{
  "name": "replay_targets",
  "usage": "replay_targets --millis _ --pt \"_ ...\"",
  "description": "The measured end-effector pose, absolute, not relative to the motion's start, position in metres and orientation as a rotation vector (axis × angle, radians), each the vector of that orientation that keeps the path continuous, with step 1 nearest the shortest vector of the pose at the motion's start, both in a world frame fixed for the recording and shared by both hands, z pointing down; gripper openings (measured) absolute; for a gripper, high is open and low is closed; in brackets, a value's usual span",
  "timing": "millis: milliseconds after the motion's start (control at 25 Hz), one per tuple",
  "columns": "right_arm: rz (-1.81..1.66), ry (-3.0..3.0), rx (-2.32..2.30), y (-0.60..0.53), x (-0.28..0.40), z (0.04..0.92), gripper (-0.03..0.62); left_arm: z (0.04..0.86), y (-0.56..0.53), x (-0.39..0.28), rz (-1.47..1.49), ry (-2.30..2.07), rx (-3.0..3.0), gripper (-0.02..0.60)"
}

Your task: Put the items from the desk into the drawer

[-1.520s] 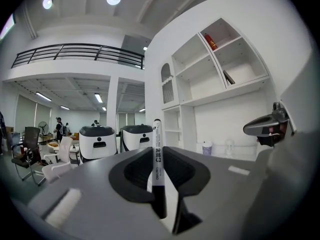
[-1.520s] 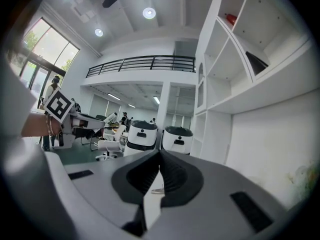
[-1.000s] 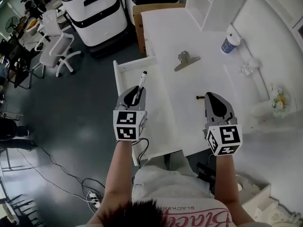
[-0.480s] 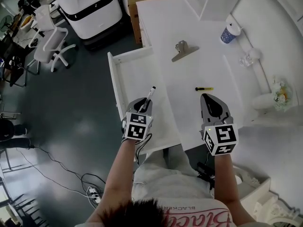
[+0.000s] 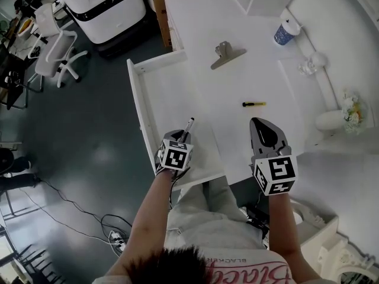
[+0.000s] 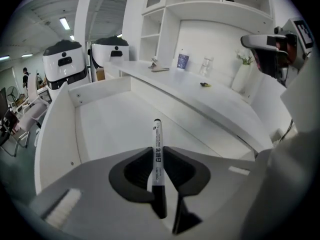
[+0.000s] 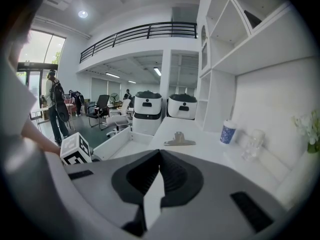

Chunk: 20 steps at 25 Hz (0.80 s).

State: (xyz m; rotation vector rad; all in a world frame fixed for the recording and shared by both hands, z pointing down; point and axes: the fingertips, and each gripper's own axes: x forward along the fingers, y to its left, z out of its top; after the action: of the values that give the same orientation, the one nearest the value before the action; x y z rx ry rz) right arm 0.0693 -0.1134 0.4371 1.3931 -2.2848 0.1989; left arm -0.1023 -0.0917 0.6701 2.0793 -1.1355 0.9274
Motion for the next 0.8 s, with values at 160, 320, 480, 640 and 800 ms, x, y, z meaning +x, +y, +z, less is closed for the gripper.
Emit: replay_targets --millis 160,320,480,640,800 --pt "0.208 -2.272 1.385 -0.113 0.071 0.444 0.008 0.688 -0.084 -0.099 0.965 -1.099 2.027 0.075" --pt "0.229 -2.263 1.390 -0.110 0.072 0.451 0.008 0.704 -0.077 -0.097 1.016 -1.059 1.993 0.075" --pt "0.251 -2.255 1.394 -0.109 0.074 0.457 0.008 0.724 -0.069 -0.094 1.080 -0.996 1.940 0.075" --pt "0.259 -2.249 1.399 -0.107 0.077 0.460 0.008 0.732 -0.066 -0.092 1.112 -0.980 1.908 0.075" --pt "0.276 -2.242 1.413 -0.107 0.081 0.461 0.008 0.739 -0.063 -0.090 1.145 -0.958 1.875 0.075"
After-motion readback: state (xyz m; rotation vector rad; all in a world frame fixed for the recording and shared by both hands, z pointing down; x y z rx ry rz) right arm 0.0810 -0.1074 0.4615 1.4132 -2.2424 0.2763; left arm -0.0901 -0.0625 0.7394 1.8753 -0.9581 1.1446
